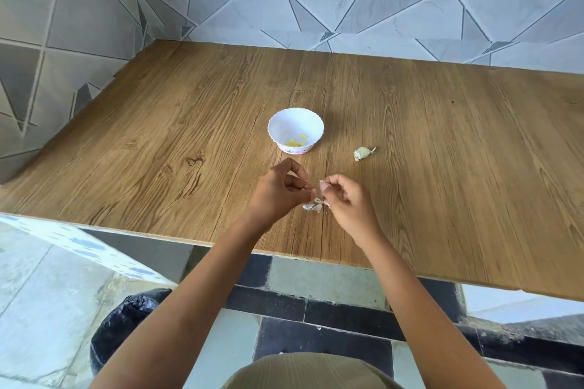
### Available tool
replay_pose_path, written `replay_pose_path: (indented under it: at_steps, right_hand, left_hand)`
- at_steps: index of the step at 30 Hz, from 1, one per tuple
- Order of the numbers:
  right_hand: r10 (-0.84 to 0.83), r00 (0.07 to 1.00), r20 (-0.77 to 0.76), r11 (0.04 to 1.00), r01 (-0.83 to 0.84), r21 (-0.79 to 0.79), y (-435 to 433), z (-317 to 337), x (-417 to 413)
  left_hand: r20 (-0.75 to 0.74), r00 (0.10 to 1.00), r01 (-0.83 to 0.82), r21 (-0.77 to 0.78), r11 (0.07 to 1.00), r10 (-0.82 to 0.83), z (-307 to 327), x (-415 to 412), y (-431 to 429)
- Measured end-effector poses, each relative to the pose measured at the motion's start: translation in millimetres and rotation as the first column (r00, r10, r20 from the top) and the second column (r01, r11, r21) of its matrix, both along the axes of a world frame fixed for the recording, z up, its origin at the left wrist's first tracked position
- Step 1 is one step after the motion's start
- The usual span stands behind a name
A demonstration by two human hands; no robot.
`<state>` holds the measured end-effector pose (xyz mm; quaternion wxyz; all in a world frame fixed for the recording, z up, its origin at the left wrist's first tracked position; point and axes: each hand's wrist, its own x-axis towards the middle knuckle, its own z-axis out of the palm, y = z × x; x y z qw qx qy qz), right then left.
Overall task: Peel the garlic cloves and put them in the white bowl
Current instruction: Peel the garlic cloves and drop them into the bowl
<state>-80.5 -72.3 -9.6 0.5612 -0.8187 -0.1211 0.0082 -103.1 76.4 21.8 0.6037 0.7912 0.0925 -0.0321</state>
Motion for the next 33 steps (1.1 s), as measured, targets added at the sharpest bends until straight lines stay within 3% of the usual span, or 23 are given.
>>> replay_pose_path:
  at_steps: [3,5,11,20,28,33]
  right_hand:
    - [-0.028,0.997,-0.074,1.0,0.028,0.003,-1.2,-3.0,1.7]
    - [-0.06,0.998,0.016,0.993,0.062,-0.104,-1.9,-7.4,0.4]
    - [-0.018,0.953,0.301,0.938,0.12,-0.324,1.8,-19.5,-5.9]
    - [-0.001,0.922,0.386,0.935,0.138,-0.327,8.6,-22.1,-9.5]
    - [-0.01,0.912,0.41,0.925,0.164,-0.342,11.5,-26.5,-12.6]
    - [-0.021,0.921,0.389,0.931,0.16,-0.329,9.2,-29.3,-14.6]
  left_hand:
    - [-0.027,1.0,-0.002,-0.094,0.996,-0.001,1.7,-1.7,3.5]
    - [-0.022,1.0,-0.001,-0.097,0.995,-0.001,0.0,-2.5,8.7]
    - [0.019,0.991,-0.136,0.202,0.97,0.135,-10.1,10.0,39.2]
    - [0.087,0.965,-0.263,0.291,0.92,0.248,-20.4,24.7,64.1]
    - [0.125,0.971,-0.234,0.357,0.904,0.202,-29.7,25.5,73.6]
    - [0.148,0.96,-0.271,0.289,0.918,0.237,-24.5,23.8,77.1]
